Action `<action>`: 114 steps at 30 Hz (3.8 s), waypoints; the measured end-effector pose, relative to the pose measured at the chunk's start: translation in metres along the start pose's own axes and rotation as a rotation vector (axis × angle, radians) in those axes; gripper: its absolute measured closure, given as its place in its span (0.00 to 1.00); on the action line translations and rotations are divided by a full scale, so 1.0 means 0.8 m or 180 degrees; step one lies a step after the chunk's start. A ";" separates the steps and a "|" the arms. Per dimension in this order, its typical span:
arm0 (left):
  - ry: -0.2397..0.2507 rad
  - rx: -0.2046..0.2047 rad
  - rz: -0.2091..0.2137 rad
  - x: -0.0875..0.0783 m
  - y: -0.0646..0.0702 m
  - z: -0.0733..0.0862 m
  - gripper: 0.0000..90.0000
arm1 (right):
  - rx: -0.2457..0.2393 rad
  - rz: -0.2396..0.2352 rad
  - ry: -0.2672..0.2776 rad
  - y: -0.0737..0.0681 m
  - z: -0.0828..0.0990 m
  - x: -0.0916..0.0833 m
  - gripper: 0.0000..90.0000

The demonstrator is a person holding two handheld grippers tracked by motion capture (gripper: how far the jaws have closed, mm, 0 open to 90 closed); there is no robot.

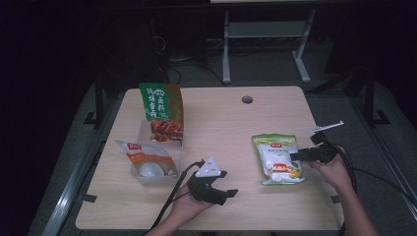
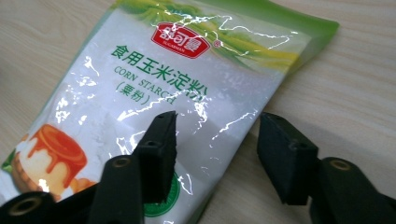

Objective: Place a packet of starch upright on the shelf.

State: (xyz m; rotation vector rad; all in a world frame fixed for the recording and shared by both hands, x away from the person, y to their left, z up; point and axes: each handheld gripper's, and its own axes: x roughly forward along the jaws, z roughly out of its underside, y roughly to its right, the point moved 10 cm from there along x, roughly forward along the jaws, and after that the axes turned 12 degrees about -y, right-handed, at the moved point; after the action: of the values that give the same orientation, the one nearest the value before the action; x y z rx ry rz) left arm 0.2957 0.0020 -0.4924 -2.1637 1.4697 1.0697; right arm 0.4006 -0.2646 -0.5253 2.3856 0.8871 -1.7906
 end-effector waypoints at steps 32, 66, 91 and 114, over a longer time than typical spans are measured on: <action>-0.0001 -0.0509 0.0420 0.053 -0.017 -0.032 0.31 | -0.0625 -0.0502 0.0423 -0.114 0.006 -0.032 0.99; 0.0288 -0.0154 -0.0201 0.003 -0.037 -0.052 0.94 | -0.1209 -0.0966 0.0438 -0.188 -0.024 0.001 0.70; 0.0158 -0.0073 -0.0220 -0.043 -0.008 0.019 0.53 | -0.1402 -0.0594 0.0624 -0.229 -0.060 -0.030 0.97; 0.0069 -0.0007 -0.0108 -0.065 0.002 0.064 0.46 | -0.1759 -0.0819 0.0855 -0.333 -0.173 -0.025 0.97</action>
State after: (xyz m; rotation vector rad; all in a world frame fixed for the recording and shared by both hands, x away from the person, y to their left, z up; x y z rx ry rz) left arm 0.2635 0.0675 -0.4886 -2.2005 1.4364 1.0401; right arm 0.3975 -0.0014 -0.3796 2.2322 1.5388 -1.0782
